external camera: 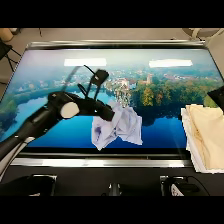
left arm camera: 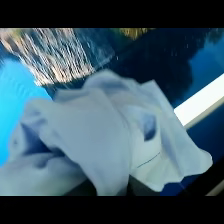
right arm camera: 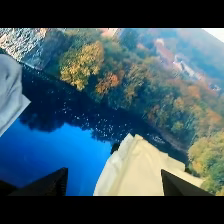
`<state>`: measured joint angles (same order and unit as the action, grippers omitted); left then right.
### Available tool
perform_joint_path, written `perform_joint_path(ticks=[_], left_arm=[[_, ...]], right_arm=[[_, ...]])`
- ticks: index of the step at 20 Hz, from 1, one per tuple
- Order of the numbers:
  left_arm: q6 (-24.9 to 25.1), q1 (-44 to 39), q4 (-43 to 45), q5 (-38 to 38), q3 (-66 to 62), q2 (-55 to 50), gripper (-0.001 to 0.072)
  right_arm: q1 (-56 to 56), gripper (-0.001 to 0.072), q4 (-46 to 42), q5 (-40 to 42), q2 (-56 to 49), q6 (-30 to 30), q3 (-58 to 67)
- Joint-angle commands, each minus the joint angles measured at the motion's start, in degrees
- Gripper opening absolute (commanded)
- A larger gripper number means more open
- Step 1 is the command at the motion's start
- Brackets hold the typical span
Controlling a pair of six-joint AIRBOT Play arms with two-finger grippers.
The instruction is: Fold the shirts.
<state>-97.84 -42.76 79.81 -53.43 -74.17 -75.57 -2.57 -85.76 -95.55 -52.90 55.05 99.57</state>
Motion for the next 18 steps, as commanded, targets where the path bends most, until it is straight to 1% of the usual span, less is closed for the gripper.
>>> perform_joint_path(ticks=[1,2,3,5,7,9,10,12,14,15,16,18], left_arm=[[-4.13,0.42,-5.84,-2.43,2.91,-3.67,0.0697],[-2.93,2.47,-4.57,-5.05,1.18,-2.91,0.0691],[-0.68,5.49,-2.38,-8.92,-1.31,-1.77,0.0679],[3.52,12.83,2.14,-16.37,-5.73,1.03,0.068],[7.78,21.07,1.9,-24.0,-6.29,4.04,0.0679],[11.28,27.1,-0.44,-29.66,-1.29,6.67,0.0679],[12.22,28.81,-2.67,-29.46,3.76,8.28,0.068],[12.61,29.42,-9.4,-25.31,15.34,10.54,0.068],[13.25,27.34,-19.37,-17.11,25.99,10.54,0.068],[14.29,25.79,-22.86,-12.92,29.97,10.19,0.0679],[14.43,24.02,-25.07,-8.63,32.96,9.64,0.068],[15.61,21.07,-27.36,-2.91,34.71,7.93,0.068]], right_arm=[[0.04,0.0623,0.02,-3.45,-5.03,1.05,-0.72],[0.04,0.0622,0.55,-3.34,-7.37,1.05,-1.4],[0.04,0.0622,1.79,-3.3,-9.57,1.05,-2.47],[0.04,0.0614,6.67,-2.8,-13.33,1.03,-7.23],[0.04,0.0602,12.81,-1.05,-14.78,1.03,-16.04],[0.04,0.0603,18.1,4.07,-14.58,-0.72,-27.32],[0.04,0.0605,18.67,6.29,-14.58,-1.95,-32.85],[0.04,0.0607,18.8,10.62,-14.6,-2.43,-42.42],[0.04,0.0611,20.44,13.55,-14.6,-2.43,-49.51],[0.04,0.063,21.68,14.88,-14.6,-2.49,-52.11],[0.04,0.063,23.08,16.33,-14.6,-3.43,-54.49],[0.04,0.0704,26.16,17.99,-14.64,-7.32,-58.31]])
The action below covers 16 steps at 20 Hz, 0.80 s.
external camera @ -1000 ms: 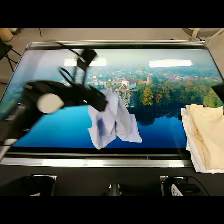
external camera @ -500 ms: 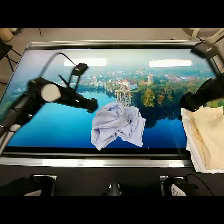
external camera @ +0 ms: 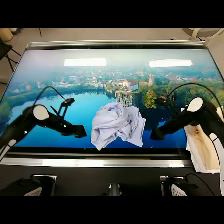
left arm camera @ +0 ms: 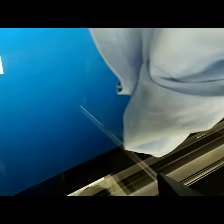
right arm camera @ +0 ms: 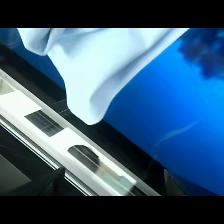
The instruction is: Fold the shirts.
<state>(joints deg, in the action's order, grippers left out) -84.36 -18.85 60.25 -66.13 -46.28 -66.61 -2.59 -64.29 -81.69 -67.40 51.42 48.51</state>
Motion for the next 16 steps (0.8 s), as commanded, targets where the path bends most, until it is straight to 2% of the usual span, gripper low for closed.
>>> perform_joint_path(ticks=[1,3,4,5,6,7,8,11,12,13,14,15,16], left_arm=[[2.14,-3.96,-8.17,11.67,6.64,-1.95,0.0679],[2.1,-5.68,-8.9,14.45,6.43,-3.72,0.0666],[2.08,-6.19,-9.14,15.23,6.4,-4.33,0.0614],[2.08,-6.51,-9.14,15.78,6.43,-4.76,0.0458],[2.12,-6.58,-9.07,17.03,6.43,-4.98,0.0235],[2.1,-6.47,-9.11,18.38,6.38,-4.98,0.0058],[2.12,-6.47,-9.09,19.12,6.19,-4.98,0.0022],[3.52,-6.54,-9.09,19.02,4.83,-4.37,0.0021],[4.46,-6.54,-9.07,19.02,4.35,-3.74,0.0021],[5.22,-6.54,-9.07,19.04,3.74,-2.99,0.0021],[6.05,-6.47,-9.07,19.06,2.89,-1.97,0.0021],[6.54,-6.47,-9.05,19.08,1.77,-0.7,0.0021],[7.34,-6.45,-9.05,19.08,0.22,0.76,0.0021]], right_arm=[[0.07,0.0704,6.14,4.74,-0.17,-4.72,-8.76],[0.07,0.0704,8.09,6.67,-0.17,-4.81,-11.04],[0.07,0.0704,9.03,7.87,-0.17,-4.76,-11.85],[0.09,0.0704,11.5,9.6,-0.17,-4.79,-12.96],[0.83,0.0704,14.23,11.85,-0.24,-4.76,-14.45],[2.47,0.0704,15.52,14.05,-0.42,-4.61,-15.65],[4.81,0.0705,15.72,16.28,-0.87,-3.98,-16.39],[9.38,0.0697,15.82,22.97,-2.99,-0.52,-16.44],[9.7,0.064,15.87,25.24,-3.43,1.62,-16.44],[9.68,0.0501,15.82,26.99,-3.56,3.19,-16.44],[9.57,0.0279,15.85,27.8,-3.56,3.43,-16.24],[9.57,0.0022,15.74,27.43,-3.54,3.43,-15.54],[9.57,0.0027,15.26,26.34,-3.48,3.15,-13.9]])
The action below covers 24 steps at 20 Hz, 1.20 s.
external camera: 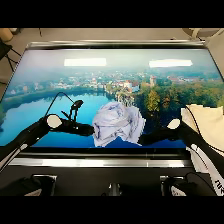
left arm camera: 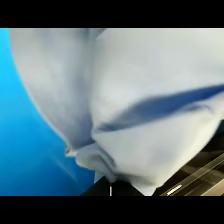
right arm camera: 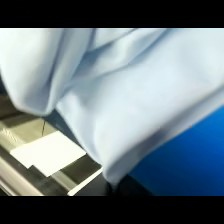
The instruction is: Fold the shirts.
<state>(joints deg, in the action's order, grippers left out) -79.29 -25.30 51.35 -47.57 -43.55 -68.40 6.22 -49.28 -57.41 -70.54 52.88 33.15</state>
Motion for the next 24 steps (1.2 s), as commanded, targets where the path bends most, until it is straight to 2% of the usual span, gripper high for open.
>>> perform_joint_path(ticks=[1,3,5,7,8,10,11,13,17,21,24], left_arm=[[3.41,0.0,-0.11,0.52,-5.07,4.85,0.002],[4.76,0.68,3.43,0.55,-13.16,10.82,0.0019],[4.39,3.45,12.0,0.57,-25.07,17.16,0.0019],[-0.68,8.85,22.08,0.68,-39.34,22.23,0.0019],[-5.18,12.5,26.64,0.7,-46.66,24.2,0.002],[-12.28,19.56,29.92,0.72,-56.96,27.12,0.002],[-14.64,22.43,29.55,0.7,-59.82,28.35,0.002],[-15.3,24.65,27.5,0.61,-60.89,30.62,0.002],[-15.28,24.61,30.4,0.68,-60.89,31.23,0.0021],[-15.26,24.61,31.5,0.46,-60.87,30.4,0.0021],[-14.27,24.61,31.93,-5.38,-60.3,28.39,0.0021]], right_arm=[[0.76,0.0025,-1.16,-0.28,0.24,0.33,4.31],[0.76,0.0025,-8.35,-4.9,3.87,-0.61,13.9],[0.76,0.0025,-19.91,-7.08,10.38,0.24,28.83],[0.76,0.0025,-34.49,-5.62,17.64,3.02,46.97],[0.76,0.0025,-40.81,-3.41,20.87,5.18,55.12],[0.76,0.0025,-48.48,-0.02,26.97,9.29,67.87],[0.76,0.0025,-49.16,0.15,29.51,11.39,71.84],[0.76,0.0025,-48.87,-0.37,33.2,13.81,74.42],[0.76,0.0026,-51.54,-9.4,34.88,13.77,74.4],[0.76,0.0026,-51.69,-13.86,32.7,13.03,74.38],[0.76,0.0026,-51.71,-17.77,28.89,9.9,74.38]])
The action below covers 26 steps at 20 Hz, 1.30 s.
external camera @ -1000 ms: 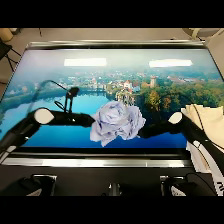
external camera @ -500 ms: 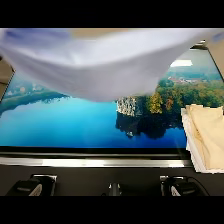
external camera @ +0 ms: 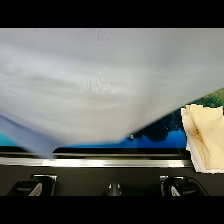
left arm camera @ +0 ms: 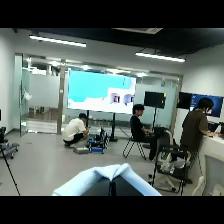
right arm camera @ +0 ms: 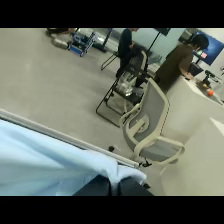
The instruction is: Fold the shirts.
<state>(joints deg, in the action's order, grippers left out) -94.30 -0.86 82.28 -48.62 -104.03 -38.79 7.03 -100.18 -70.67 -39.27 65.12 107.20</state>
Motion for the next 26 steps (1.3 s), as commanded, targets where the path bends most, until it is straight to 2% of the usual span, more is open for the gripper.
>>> perform_joint_path(ticks=[1,3,5,7,10,12,14,16,18,19,20,21,22,23,26], left_arm=[[1.36,0.17,1.51,-7.65,1.36,-1.9,0.0021],[1.29,0.17,1.81,-12.44,6.6,-3.48,0.0021],[1.29,0.17,1.79,-10.75,14.38,-5.27,0.0021],[1.29,0.17,1.77,-3.69,22.93,-8.5,0.0021],[1.27,0.07,1.7,5.9,31.19,-17.84,0.0021],[1.25,0.07,1.38,4.85,31.91,-26.6,0.0021],[1.25,0.07,-3.06,1.9,31.91,-34.45,0.0022],[1.29,0.07,-9.46,-1.36,31.91,-40.3,0.0022],[1.31,0.07,-12.02,-3.34,31.91,-43.87,0.0021],[1.81,0.2,-12.0,-3.89,31.91,-44.63,0.0022],[3.58,0.66,-12.0,-4.31,31.85,-44.68,0.0022],[6.03,1.44,-11.98,-5.42,31.32,-44.46,0.0022],[8.31,2.45,-11.89,-7.21,30.56,-44.28,0.0022],[10.67,3.61,-11.78,-9.68,29.79,-44.15,0.0022],[15.13,6.25,-11.5,-14.95,29.62,-44.09,0.0022]], right_arm=[[-0.04,0.0026,-1.01,-6.75,-4.33,-3.89,0.26],[-0.04,0.0026,-0.98,-12.28,-9.49,-5.03,-0.24],[-0.04,0.0026,-0.37,-13.7,-15.45,-4.96,-3.06],[-0.04,0.0026,-0.31,-9.9,-22.1,-4.94,-7.28],[-0.04,0.0027,-0.33,1.55,-34.36,-3.32,-11.19],[-0.04,0.0027,0.98,6.6,-42.88,2.1,-11.21],[-0.04,0.0028,5.92,6.73,-49.79,7.08,-11.21],[-0.02,0.0028,14.51,6.14,-54.95,8.17,-11.21],[-0.04,0.0037,21.64,6.45,-58.18,8.22,-11.21],[-0.15,0.0186,24.26,6.84,-58.62,8.33,-11.21],[-0.81,0.0459,24.7,6.49,-58.18,7.87,-10.86],[-2.1,0.0603,24.15,4.74,-57.13,4.61,-10.12],[-3.93,0.0649,23.37,2.93,-55.69,1.29,-9.77],[-6.71,0.0647,22.16,-0.13,-53.94,0.09,-9.77],[-15.76,0.0591,26.05,-18.43,-52.39,-2.29,-11.45]])
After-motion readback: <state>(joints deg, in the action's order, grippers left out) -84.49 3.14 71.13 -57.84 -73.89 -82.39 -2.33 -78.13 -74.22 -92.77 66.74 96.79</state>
